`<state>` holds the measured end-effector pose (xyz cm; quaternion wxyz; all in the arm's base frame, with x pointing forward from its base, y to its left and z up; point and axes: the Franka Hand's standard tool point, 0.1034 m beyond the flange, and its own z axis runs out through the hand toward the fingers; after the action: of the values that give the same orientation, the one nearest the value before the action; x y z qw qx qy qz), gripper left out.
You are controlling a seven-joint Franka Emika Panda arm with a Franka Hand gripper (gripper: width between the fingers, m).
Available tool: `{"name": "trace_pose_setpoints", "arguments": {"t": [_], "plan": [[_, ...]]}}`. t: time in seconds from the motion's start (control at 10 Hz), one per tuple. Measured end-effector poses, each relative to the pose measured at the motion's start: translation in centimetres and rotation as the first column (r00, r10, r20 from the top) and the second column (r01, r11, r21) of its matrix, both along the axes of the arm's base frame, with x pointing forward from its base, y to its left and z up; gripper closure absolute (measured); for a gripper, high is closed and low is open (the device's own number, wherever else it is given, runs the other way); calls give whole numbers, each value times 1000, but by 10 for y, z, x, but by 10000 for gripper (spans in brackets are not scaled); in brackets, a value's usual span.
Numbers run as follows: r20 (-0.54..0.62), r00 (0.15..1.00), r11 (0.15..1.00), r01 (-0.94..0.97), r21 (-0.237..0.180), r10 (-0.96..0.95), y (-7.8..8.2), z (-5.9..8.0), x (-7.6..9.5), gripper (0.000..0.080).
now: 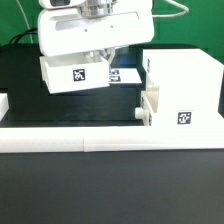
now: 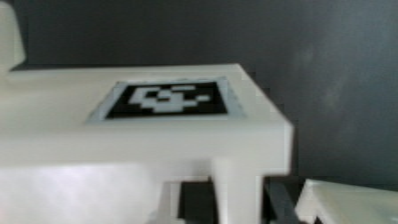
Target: Assemble drawer
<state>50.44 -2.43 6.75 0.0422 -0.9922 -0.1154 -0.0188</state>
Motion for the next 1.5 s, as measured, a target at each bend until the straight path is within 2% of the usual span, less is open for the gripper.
{"name": "trace_pose_setpoints", "arguments": {"t": [0.1,0.3,0.4,0.7,0.9,1.5], "plan": [[0,1000,1000,0,0,0,0,0,0,761],[10,992,992,-123,-5,123,-1,0,0,760],[19,970,970,-242,-11,243,-1,0,0,761],[30,896,897,-442,-18,443,-2,1,14,760],[41,826,827,-561,-33,562,-2,1,20,760],[37,546,547,-835,-64,837,-6,-4,18,760]]}}
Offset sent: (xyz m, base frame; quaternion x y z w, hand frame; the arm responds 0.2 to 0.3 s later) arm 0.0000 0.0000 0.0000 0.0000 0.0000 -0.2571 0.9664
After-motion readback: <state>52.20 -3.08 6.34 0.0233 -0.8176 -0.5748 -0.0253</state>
